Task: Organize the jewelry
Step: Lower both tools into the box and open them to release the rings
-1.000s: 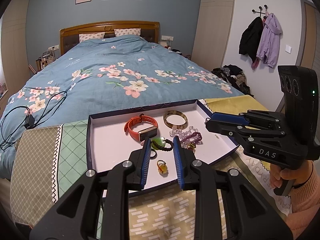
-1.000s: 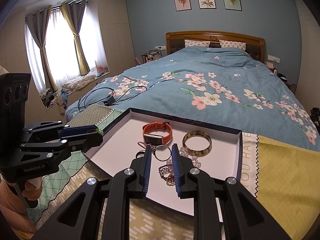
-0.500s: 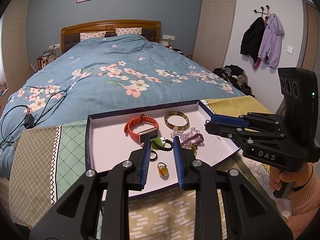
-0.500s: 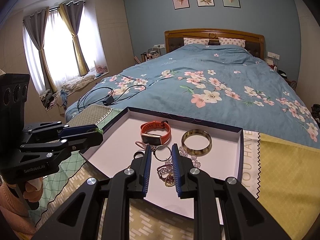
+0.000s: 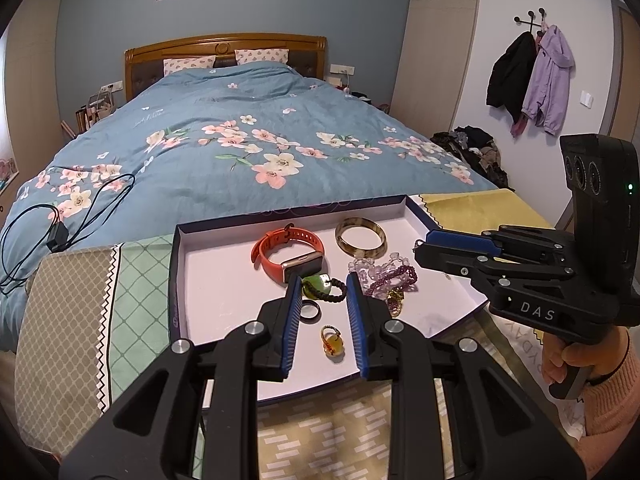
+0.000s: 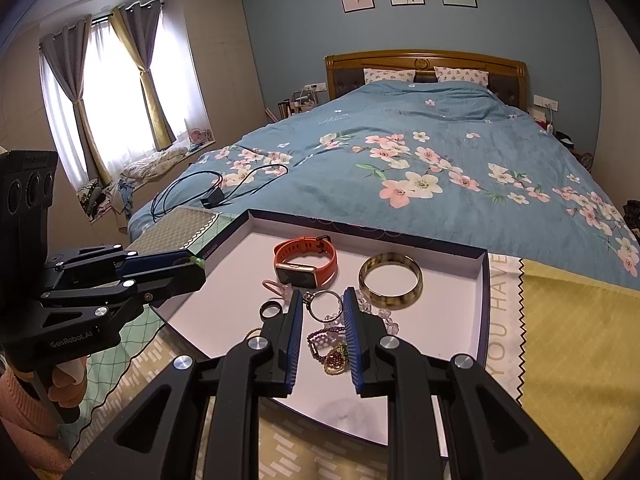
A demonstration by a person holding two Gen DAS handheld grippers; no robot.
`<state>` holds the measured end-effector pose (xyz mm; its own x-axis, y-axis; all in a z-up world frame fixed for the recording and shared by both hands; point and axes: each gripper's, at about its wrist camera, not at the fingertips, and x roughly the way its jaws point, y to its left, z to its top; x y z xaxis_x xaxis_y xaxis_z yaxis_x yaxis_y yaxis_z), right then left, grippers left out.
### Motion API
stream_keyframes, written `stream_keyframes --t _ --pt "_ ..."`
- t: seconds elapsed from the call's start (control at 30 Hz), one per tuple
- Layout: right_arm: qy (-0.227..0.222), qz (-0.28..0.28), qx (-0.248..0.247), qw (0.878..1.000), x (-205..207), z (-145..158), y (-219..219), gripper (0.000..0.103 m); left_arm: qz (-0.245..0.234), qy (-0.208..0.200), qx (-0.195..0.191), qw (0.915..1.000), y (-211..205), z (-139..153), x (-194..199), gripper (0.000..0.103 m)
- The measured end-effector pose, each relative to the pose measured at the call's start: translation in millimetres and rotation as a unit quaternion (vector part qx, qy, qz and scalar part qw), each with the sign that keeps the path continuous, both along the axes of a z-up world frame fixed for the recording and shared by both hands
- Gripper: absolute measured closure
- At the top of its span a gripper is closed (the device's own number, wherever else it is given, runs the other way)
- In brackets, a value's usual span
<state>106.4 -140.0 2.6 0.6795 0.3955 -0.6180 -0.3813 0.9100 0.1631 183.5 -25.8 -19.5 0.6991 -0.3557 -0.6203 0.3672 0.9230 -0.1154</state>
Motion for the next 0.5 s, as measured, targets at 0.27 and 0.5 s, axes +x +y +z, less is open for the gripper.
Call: stream_keyframes --t 0.27,0.5 --pt "0.014 -0.003 -0.001 1.000 7 -5 1 0.084 0.005 0.011 0.004 0.9999 -3 -8 11 0.080" --pt "0.031 -0.009 -0.009 0.999 15 -14 2 0.084 0.016 0.046 -0.005 0.9988 0 -28 26 0.080"
